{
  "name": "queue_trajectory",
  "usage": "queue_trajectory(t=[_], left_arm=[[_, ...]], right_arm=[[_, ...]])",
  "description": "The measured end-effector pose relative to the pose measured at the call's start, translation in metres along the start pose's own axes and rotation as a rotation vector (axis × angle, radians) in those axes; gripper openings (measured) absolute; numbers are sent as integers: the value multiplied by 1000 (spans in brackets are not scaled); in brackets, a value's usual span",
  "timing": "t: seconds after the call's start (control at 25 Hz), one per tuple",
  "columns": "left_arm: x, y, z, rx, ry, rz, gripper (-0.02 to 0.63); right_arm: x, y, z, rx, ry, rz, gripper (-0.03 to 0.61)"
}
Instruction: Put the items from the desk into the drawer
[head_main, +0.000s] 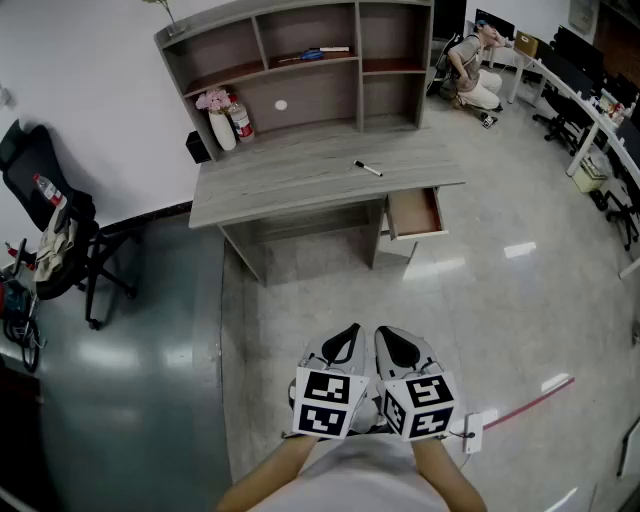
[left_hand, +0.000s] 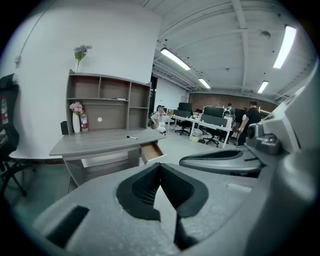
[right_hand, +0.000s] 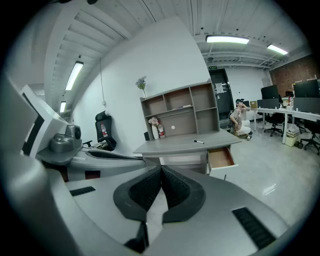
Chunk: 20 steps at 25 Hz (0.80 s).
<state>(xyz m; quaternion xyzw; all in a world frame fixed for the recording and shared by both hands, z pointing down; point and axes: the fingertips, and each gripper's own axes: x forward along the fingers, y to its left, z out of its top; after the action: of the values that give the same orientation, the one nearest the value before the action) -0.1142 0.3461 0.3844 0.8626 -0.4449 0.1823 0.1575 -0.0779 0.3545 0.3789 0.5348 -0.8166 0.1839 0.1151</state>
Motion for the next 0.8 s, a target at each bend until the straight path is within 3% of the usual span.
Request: queue_trajectory(t=[0.44, 0.8], left_arm=[[-3, 21, -4, -7, 1, -15, 3], [26, 42, 8, -25, 7, -11, 3]], right_arm=[[16, 15, -1, 5, -1, -11, 2], [48, 0, 14, 1, -4, 2, 2]])
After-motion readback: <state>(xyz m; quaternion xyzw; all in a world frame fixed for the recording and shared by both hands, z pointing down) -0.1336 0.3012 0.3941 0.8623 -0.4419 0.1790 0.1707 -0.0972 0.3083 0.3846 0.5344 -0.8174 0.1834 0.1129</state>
